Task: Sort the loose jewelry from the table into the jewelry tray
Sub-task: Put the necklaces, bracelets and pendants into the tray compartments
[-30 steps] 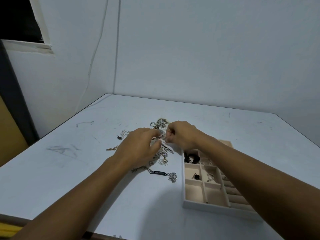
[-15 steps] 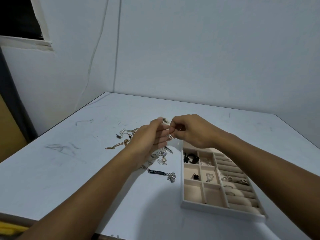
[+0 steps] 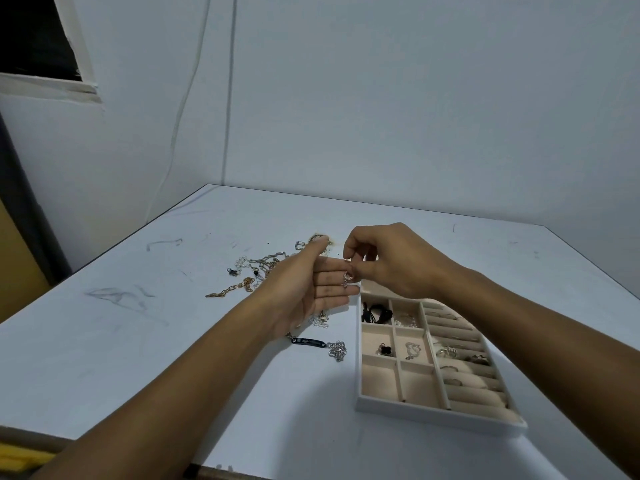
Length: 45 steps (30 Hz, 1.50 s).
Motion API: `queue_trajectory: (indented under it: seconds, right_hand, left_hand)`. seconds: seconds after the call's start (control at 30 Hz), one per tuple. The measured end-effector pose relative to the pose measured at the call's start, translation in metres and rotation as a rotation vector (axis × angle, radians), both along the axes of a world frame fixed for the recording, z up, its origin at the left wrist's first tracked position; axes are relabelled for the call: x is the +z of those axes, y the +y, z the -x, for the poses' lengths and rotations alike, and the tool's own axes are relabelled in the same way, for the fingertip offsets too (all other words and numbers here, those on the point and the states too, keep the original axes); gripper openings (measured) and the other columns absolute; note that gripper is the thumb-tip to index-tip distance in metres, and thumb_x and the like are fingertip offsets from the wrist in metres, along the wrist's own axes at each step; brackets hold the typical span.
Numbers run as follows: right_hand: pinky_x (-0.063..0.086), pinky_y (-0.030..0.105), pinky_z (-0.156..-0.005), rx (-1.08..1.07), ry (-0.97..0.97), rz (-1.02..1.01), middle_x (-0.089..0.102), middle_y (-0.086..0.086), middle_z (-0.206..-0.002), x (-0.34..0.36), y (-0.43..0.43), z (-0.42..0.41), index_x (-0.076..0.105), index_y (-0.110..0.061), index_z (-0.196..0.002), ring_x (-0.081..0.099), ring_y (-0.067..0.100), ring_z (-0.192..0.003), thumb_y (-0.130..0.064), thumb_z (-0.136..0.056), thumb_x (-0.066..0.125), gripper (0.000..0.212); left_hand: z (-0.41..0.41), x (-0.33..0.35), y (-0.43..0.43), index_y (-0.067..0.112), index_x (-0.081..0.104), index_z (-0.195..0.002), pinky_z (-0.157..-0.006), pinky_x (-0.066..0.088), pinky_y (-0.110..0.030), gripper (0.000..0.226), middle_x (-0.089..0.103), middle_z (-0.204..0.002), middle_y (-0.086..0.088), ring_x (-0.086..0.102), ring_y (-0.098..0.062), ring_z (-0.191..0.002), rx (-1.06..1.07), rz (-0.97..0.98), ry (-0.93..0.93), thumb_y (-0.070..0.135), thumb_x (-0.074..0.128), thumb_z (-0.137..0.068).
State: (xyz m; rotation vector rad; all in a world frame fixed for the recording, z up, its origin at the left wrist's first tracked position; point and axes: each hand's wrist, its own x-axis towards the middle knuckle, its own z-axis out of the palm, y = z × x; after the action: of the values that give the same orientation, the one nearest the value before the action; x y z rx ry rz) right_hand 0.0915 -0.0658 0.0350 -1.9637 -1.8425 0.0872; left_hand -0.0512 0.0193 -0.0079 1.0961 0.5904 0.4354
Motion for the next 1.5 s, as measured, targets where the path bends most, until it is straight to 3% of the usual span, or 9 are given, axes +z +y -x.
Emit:
queue_trajectory:
  seconds: [0.3, 0.67, 0.77, 0.87, 1.1, 1.3, 1.5]
  right_hand:
    - [0.052, 0.031, -0.072, -0.052, -0.031, -0.06, 0.064, -0.013, -0.081, -0.001, -0.031, -0.006, 0.065, -0.024, -0.091, 0.06, 0.008, -0.077, -0.022, -0.087, 0.062, 0.005]
    - [0.053, 0.033, -0.073, -0.083, 0.007, -0.073, 0.065, -0.013, -0.08, -0.006, -0.074, -0.02, 0.064, -0.027, -0.089, 0.061, 0.005, -0.076, -0.02, -0.086, 0.065, 0.007]
    - [0.052, 0.034, -0.074, -0.089, 0.011, -0.078, 0.065, -0.013, -0.079, -0.01, -0.085, -0.024, 0.065, -0.026, -0.088, 0.06, 0.005, -0.078, -0.022, -0.085, 0.065, 0.006]
    - [0.052, 0.036, -0.074, -0.089, 0.016, -0.074, 0.064, -0.014, -0.078, -0.016, -0.094, -0.025, 0.065, -0.025, -0.089, 0.059, 0.005, -0.079, -0.022, -0.085, 0.064, 0.006]
    - [0.051, 0.038, -0.076, -0.091, -0.007, -0.061, 0.063, -0.014, -0.08, -0.026, -0.108, -0.027, 0.064, -0.026, -0.09, 0.058, 0.009, -0.082, -0.025, -0.086, 0.064, 0.004]
    - [0.051, 0.037, -0.075, -0.104, -0.008, -0.065, 0.064, -0.012, -0.081, -0.029, -0.111, -0.026, 0.066, -0.024, -0.091, 0.059, 0.009, -0.082, -0.024, -0.085, 0.065, 0.006]
    - [0.053, 0.039, -0.073, -0.089, 0.036, -0.049, 0.065, -0.01, -0.078, -0.027, -0.092, -0.016, 0.065, -0.024, -0.087, 0.061, 0.009, -0.078, -0.023, -0.085, 0.064, 0.002]
  left_hand:
    - [-0.012, 0.008, -0.015, -0.006, 0.061, -0.116, -0.086, 0.057, -0.04, 0.059, 0.067, -0.11, -0.026, 0.067, -0.037, -0.102, -0.074, -0.002, 0.021, 0.047, 0.045, -0.096]
    - [-0.027, 0.017, -0.048, -0.001, 0.063, -0.111, -0.092, 0.054, -0.042, 0.053, 0.07, -0.096, -0.02, 0.066, -0.036, -0.098, -0.222, -0.033, 0.084, 0.045, 0.041, -0.098]
    - [-0.029, 0.018, -0.056, 0.001, 0.063, -0.108, -0.091, 0.054, -0.042, 0.051, 0.07, -0.099, -0.023, 0.068, -0.036, -0.097, -0.251, -0.035, 0.114, 0.046, 0.04, -0.098]
    - [-0.031, 0.018, -0.063, 0.0, 0.057, -0.119, -0.088, 0.055, -0.04, 0.056, 0.068, -0.109, -0.026, 0.067, -0.038, -0.102, -0.28, -0.038, 0.152, 0.048, 0.041, -0.098]
    - [-0.032, 0.021, -0.07, 0.0, 0.053, -0.128, -0.087, 0.056, -0.037, 0.058, 0.067, -0.113, -0.023, 0.068, -0.032, -0.097, -0.287, -0.084, 0.21, 0.048, 0.049, -0.095]
    - [-0.019, 0.024, -0.069, 0.005, 0.054, -0.121, -0.094, 0.053, -0.04, 0.048, 0.071, -0.108, -0.019, 0.068, -0.033, -0.102, -0.26, -0.145, 0.233, 0.045, 0.049, -0.095]
    - [0.007, 0.018, -0.048, 0.004, 0.061, -0.113, -0.092, 0.054, -0.043, 0.034, 0.072, -0.105, -0.016, 0.07, -0.031, -0.097, -0.055, -0.239, 0.143, 0.033, 0.05, -0.098]
